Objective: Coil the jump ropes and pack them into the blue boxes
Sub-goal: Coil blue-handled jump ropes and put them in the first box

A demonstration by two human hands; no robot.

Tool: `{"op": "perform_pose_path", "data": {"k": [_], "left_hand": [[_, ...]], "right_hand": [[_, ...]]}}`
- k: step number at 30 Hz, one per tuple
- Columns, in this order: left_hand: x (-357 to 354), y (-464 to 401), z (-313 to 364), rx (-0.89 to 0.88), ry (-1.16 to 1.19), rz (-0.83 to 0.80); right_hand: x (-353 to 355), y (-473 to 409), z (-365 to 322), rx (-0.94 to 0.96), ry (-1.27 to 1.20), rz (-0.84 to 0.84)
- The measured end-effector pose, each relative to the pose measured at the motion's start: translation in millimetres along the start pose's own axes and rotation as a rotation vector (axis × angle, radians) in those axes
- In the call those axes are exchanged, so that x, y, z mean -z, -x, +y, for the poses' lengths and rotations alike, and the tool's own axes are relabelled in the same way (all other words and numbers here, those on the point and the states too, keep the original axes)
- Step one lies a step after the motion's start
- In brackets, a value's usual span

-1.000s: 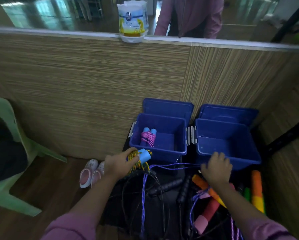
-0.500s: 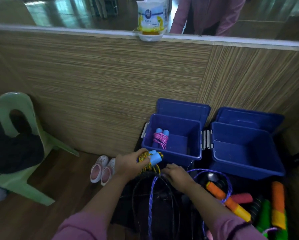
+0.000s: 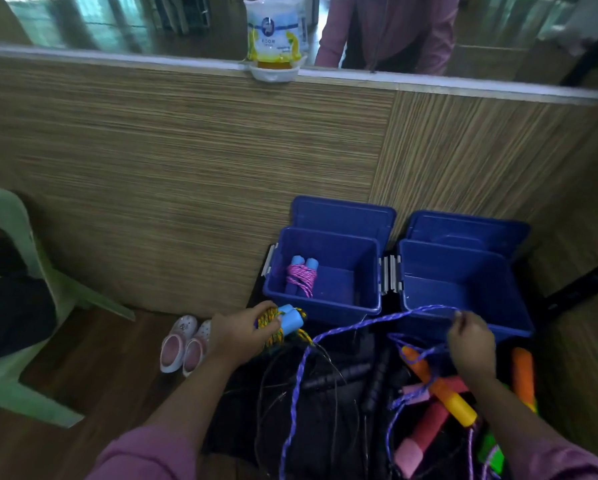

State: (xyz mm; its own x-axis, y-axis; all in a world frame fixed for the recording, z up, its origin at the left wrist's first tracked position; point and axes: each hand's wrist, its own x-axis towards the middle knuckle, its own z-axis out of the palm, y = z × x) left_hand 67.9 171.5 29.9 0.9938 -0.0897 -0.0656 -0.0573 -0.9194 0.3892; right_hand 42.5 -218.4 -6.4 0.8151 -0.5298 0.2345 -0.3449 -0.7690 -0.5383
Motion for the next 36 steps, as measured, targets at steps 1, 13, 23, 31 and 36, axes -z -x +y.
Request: {"op": "perform_pose_path", "data": {"k": [1, 13, 23, 31, 36], "left_hand": [[-0.5, -0.6, 2.1, -0.009, -0.004, 0.004], [-1.1, -3.8, 8.3, -0.043, -0.049, 0.043], [0.2, 0.0, 2.4, -0.021, -0.042, 0.083], [-5.4, 1.0, 1.1, -0.009, -0.094, 0.015], [-6.1, 0.7, 2.5, 0.001, -0.08, 0.014]], "right_hand": [[2.5, -0.6, 2.6, -0.041, 0.053, -0.041], [-58.4, 60.9, -97.4, 0.967, 0.148, -0.296], [-89.5, 80.1, -112.4, 0.871, 0.395, -0.347], [-47.7, 43.0, -47.6, 0.431, 0.35, -0.218], [-17.9, 33.9, -9.2, 0.119, 0.395, -0.157]]}}
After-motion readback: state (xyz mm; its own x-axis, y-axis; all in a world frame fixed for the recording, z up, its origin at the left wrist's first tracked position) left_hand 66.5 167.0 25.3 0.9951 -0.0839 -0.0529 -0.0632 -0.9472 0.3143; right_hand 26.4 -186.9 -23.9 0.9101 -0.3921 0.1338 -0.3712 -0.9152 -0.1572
